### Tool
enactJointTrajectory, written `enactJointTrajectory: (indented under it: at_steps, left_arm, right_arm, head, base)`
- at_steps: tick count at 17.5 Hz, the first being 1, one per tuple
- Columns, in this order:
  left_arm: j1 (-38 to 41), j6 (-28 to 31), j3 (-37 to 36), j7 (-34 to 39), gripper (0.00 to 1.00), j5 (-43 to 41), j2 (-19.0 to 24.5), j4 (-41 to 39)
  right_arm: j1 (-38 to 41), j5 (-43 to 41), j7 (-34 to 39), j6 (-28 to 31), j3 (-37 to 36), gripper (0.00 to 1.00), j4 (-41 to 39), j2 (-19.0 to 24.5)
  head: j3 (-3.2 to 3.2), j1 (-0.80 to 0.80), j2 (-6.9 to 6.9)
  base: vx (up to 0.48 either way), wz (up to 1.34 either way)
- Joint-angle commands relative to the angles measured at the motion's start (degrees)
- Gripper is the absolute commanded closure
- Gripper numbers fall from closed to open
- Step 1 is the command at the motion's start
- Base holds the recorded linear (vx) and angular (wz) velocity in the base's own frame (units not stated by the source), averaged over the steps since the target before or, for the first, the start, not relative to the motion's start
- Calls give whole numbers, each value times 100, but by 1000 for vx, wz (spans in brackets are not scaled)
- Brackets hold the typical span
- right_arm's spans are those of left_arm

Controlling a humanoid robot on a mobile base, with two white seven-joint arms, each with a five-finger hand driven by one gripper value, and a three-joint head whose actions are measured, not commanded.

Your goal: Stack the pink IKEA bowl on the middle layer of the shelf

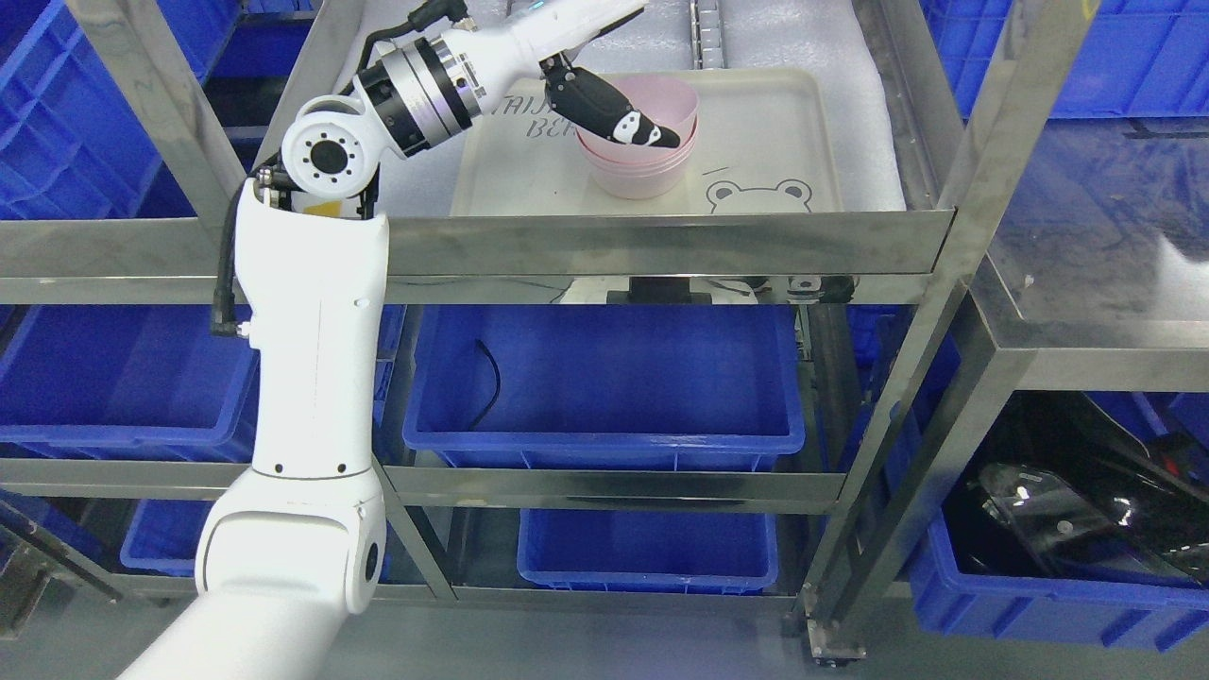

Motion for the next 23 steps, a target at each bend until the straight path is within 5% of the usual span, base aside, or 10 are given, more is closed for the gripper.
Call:
enactJointTrajectory:
  at_steps: [1, 5, 9, 18, 23]
  left_arm:
    - [1021, -177, -1582, 124, 0, 668, -26, -496]
    - [2243, -739, -2216, 81, 0, 441, -26, -549]
    - [3474, -864, -1937, 316, 0, 141, -26, -365]
    - [4531, -855, -75, 4577, 0, 1238, -26, 576]
    - [4584, -295, 437, 5495, 0, 1774, -26, 673]
  right_arm:
    - [134, 0, 1, 1, 0, 0, -100, -100]
    - [134, 0, 1, 1, 0, 0, -100, -100]
    - [134, 0, 1, 1, 0, 0, -100, -100]
    - [134, 0, 1, 1, 0, 0, -100, -100]
    - [134, 0, 1, 1, 0, 0, -100, -100]
  head:
    - [0, 0, 0]
    - [0, 0, 0]
    - [0, 0, 0]
    - [0, 0, 0]
    - [0, 0, 0]
  base:
    - [-82, 84]
    - [-100, 38]
    - [-112, -145]
    - [-68, -106]
    - [14, 19]
